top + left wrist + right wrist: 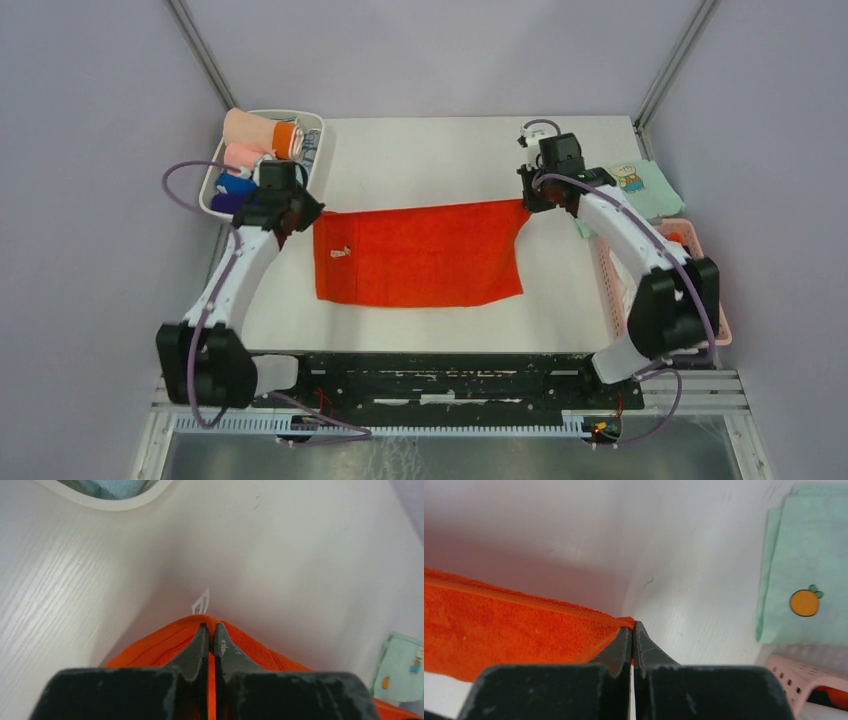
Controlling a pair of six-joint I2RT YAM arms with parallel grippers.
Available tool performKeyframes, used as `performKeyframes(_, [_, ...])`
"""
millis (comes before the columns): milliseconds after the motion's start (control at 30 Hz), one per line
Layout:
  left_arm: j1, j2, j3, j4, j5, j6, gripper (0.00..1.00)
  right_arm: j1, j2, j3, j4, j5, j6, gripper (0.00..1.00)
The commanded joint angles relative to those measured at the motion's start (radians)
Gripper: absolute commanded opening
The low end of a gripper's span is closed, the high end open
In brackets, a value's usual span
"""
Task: Roll the towels
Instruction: Flatten out the towel at the center of the board, then fold the towel at the center of the board.
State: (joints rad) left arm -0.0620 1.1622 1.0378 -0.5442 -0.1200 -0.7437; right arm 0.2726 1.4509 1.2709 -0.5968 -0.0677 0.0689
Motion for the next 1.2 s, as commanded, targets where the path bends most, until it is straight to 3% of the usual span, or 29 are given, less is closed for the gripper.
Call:
performKeyframes(0, [0.008, 0.227, 0.034, 0.151, 0.001, -0.045, 0.03, -0.01, 0.199, 0.008, 0.093, 0.146, 0.018, 0.0])
performKeyframes(200, [0.008, 0.505, 0.204, 0.228, -0.029, -0.062, 0.03, -0.009, 0.373, 0.085, 0.157, 0.24, -0.053, 0.0])
performKeyframes(367, [0.008, 0.58, 0.245, 0.233, -0.023, -0.059, 0.03, -0.01, 0.408, 0.164, 0.111, 0.219, -0.066, 0.0])
performKeyframes(933, [0.01, 0.178, -0.14, 0.145, -0.072, -0.069, 0.03, -0.005, 0.066, -0.157, -0.016, -0.037, 0.091, 0.01])
performKeyframes(1167, [0.012, 0.137, -0.249, 0.134, -0.122, -0.077, 0.03, -0.003, 0.022, -0.288, -0.046, -0.105, 0.127, 0.04])
